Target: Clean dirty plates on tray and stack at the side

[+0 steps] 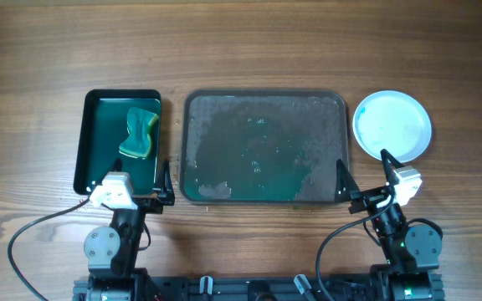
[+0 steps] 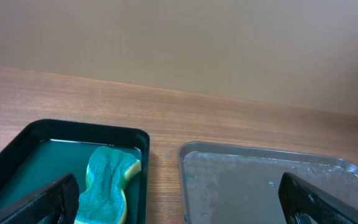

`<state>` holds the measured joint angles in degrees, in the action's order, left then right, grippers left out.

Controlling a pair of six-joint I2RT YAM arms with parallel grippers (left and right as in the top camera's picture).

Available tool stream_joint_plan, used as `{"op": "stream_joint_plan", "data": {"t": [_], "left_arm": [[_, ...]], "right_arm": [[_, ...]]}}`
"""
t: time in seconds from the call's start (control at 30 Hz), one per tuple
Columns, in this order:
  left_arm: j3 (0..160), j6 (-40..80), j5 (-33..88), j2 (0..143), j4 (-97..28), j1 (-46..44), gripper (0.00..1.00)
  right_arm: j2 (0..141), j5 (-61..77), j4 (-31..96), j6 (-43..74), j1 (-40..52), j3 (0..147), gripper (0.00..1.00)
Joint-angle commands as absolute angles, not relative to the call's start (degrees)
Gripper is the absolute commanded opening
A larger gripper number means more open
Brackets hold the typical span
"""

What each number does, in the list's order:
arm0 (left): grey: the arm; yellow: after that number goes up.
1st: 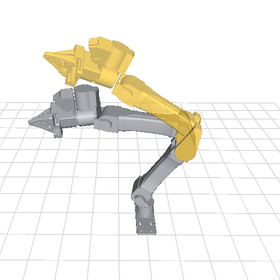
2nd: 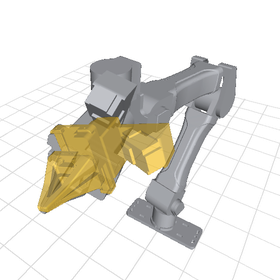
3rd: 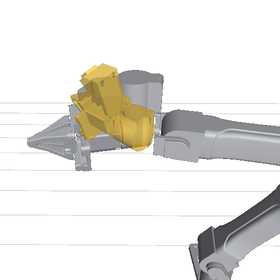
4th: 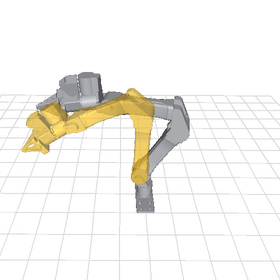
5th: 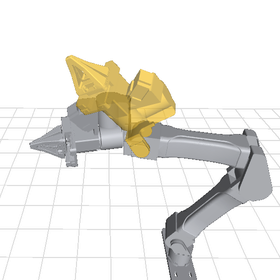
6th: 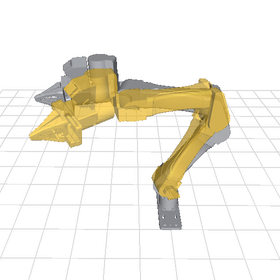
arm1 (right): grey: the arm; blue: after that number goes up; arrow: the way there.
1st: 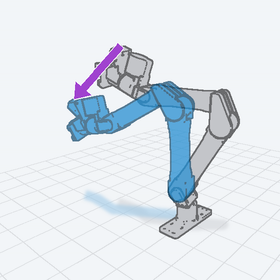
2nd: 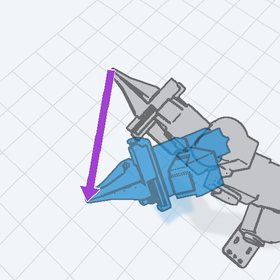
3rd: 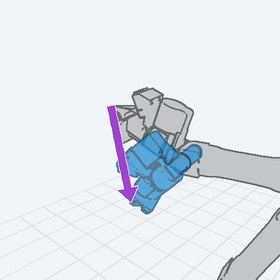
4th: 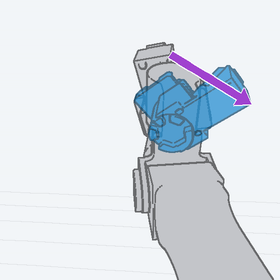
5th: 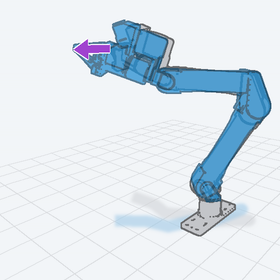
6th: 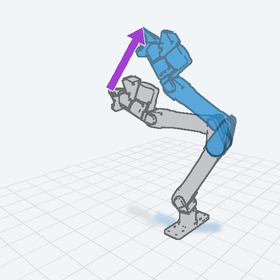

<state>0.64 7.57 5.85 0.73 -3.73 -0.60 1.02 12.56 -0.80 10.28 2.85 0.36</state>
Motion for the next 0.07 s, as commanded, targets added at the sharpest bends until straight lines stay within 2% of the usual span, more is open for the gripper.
{"op": "stream_joint_plan", "data": {"t": [0.0, 0.03], "left_arm": [[0.32, 6.44, 5.28, 0.32, -4.05, -0.86, 1.0], [0.32, 6.42, 5.3, 0.32, -4.05, -0.86, 1.0]], "right_arm": [[0.64, 11.81, -0.93, 10.9, 3.05, 0.3, 1.0], [0.64, 11.81, -0.93, 10.9, 3.05, 0.3, 1.0]]}}
